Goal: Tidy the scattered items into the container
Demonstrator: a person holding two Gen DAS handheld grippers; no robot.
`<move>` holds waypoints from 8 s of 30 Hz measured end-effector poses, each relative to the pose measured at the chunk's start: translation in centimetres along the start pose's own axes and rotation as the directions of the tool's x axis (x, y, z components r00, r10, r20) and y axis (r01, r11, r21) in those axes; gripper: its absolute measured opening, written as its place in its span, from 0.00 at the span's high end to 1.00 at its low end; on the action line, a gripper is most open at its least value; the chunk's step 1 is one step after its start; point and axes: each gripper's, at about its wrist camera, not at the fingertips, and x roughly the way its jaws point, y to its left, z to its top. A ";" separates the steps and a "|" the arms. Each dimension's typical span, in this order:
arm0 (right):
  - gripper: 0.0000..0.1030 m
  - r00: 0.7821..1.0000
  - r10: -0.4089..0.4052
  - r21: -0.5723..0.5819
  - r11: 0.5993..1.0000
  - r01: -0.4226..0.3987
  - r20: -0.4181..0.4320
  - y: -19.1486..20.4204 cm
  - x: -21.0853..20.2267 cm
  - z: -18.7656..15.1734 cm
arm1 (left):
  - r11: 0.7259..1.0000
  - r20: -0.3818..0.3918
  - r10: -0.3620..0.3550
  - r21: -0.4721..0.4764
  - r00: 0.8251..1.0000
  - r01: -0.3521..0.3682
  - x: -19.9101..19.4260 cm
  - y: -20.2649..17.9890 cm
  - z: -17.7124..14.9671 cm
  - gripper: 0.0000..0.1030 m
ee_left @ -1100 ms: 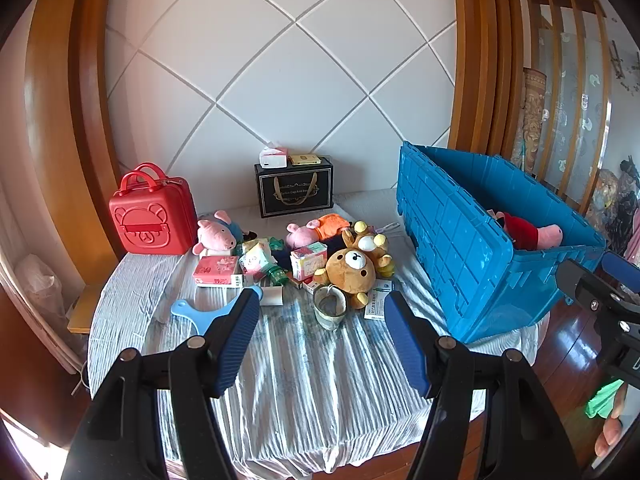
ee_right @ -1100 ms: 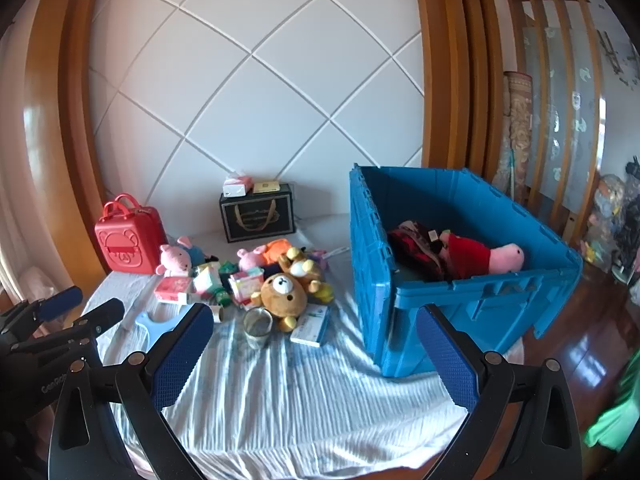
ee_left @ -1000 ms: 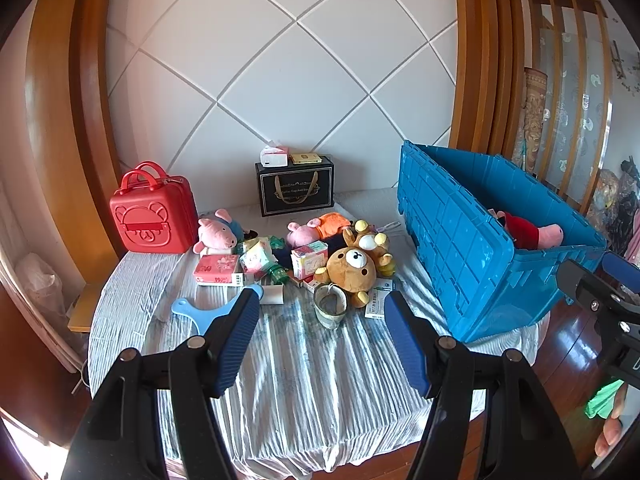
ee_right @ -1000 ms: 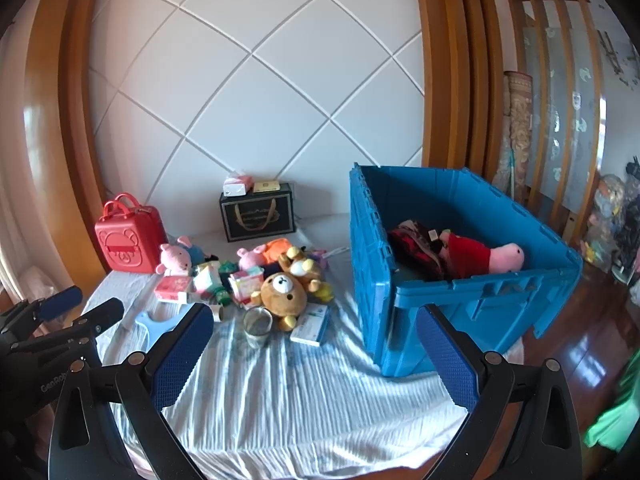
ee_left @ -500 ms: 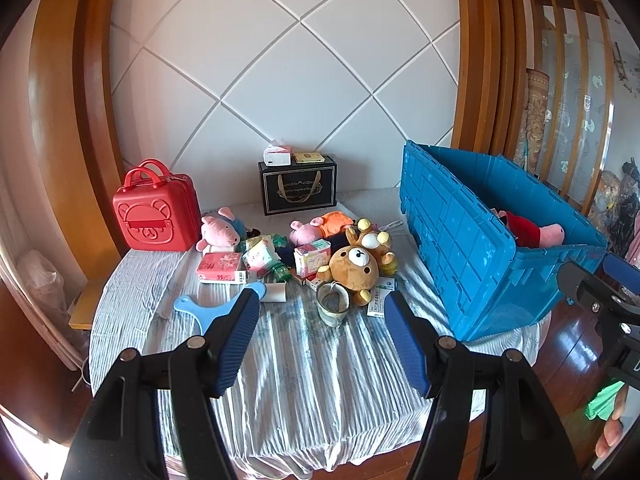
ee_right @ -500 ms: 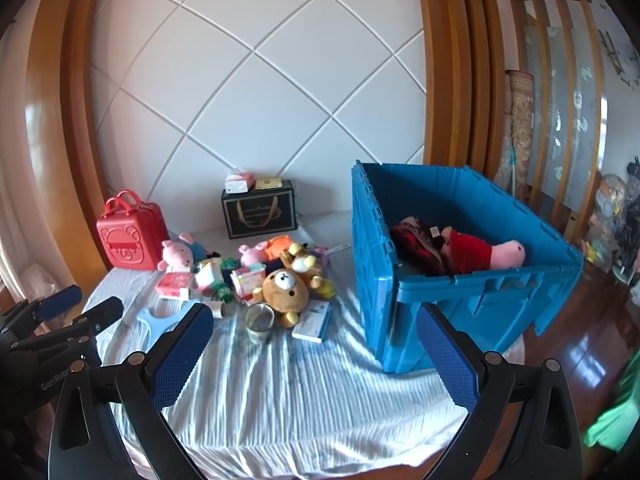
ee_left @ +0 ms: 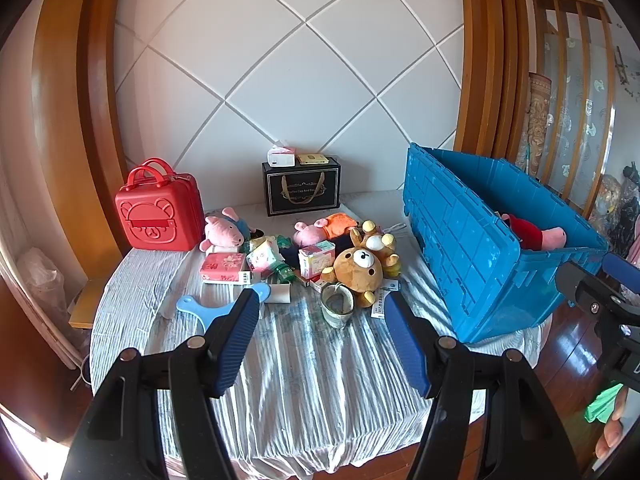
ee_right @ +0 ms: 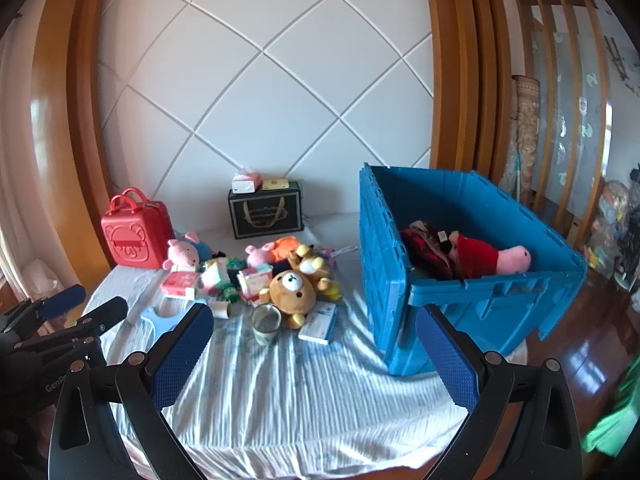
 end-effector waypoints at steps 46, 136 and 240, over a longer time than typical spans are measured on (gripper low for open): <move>0.00 0.722 0.231 0.052 0.964 -0.261 -0.653 6.9 42.1 -10.1 | 0.890 -0.582 0.246 -0.180 0.775 -0.418 32.2 20.4 -12.3 0.38; 0.34 0.910 0.330 -0.115 0.923 -0.367 -0.250 17.5 32.0 -0.9 | 0.945 -0.141 0.297 -0.100 0.945 -0.312 25.1 15.0 -1.8 0.54; 0.13 0.973 0.226 -0.055 0.972 -0.228 -0.045 -33.4 15.2 4.5 | 1.000 -0.024 -0.017 0.019 1.000 0.017 14.3 -33.9 5.1 0.32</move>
